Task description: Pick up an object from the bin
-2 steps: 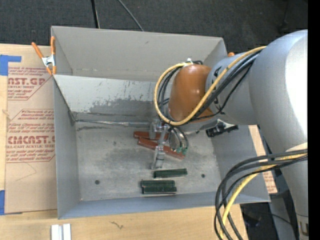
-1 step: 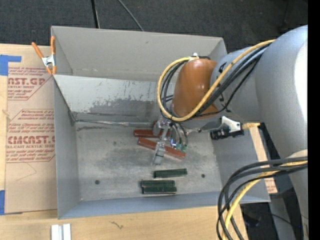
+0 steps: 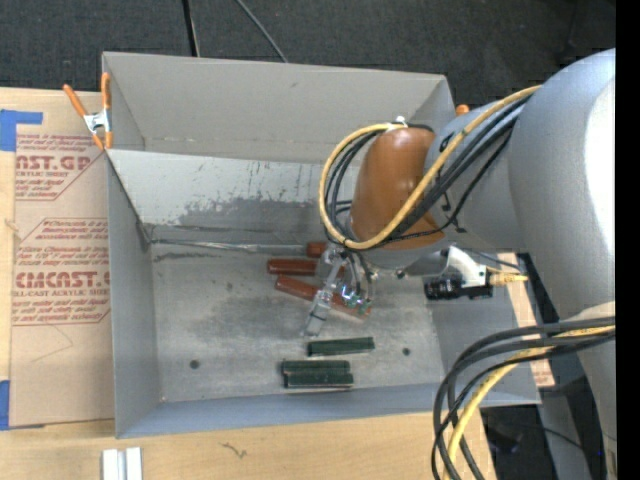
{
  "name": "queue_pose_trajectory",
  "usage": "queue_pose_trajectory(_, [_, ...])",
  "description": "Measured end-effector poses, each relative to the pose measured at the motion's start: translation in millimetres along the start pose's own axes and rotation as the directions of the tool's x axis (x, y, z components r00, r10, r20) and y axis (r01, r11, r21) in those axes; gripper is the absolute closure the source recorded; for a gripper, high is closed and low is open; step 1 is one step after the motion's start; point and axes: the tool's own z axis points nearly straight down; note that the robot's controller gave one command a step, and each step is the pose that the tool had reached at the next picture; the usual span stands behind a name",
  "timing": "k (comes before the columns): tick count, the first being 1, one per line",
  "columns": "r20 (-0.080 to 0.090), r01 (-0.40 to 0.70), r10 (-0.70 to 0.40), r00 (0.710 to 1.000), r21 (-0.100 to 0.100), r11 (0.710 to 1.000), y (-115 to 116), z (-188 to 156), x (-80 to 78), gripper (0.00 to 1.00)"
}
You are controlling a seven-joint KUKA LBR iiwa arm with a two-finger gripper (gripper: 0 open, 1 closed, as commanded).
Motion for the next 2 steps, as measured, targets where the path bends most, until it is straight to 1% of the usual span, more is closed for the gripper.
queue_pose_trajectory(1, [-0.002, -0.078, 0.078, 0.997, 0.001, 0.997, 8.4, 31.1, 15.9, 0.00])
queue_pose_trajectory(2, [0.001, -0.078, 0.078, 0.997, -0.001, 0.997, 8.6, 31.4, 16.0, 0.00])
